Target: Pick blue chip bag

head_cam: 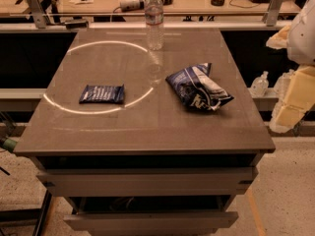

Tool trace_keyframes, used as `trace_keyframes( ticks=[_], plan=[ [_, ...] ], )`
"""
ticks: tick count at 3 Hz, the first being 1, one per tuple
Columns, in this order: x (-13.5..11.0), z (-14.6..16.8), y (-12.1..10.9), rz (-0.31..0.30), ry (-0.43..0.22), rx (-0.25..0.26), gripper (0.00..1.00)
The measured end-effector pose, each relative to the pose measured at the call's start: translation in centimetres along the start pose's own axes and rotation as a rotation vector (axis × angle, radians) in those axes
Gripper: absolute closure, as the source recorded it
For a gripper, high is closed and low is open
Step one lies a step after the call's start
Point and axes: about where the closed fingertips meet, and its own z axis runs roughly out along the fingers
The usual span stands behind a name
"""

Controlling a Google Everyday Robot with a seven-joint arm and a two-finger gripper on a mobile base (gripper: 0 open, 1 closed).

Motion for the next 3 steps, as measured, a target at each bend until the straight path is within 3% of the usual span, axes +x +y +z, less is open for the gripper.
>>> trace_keyframes(
  ticks=[1,3],
  plan=[
    [0.0,0.0,0.0,0.0,0.0,0.0,0.0],
    [-2.3,0.2,-3.8,0.084,-0.077,0.04,0.0]
  ],
)
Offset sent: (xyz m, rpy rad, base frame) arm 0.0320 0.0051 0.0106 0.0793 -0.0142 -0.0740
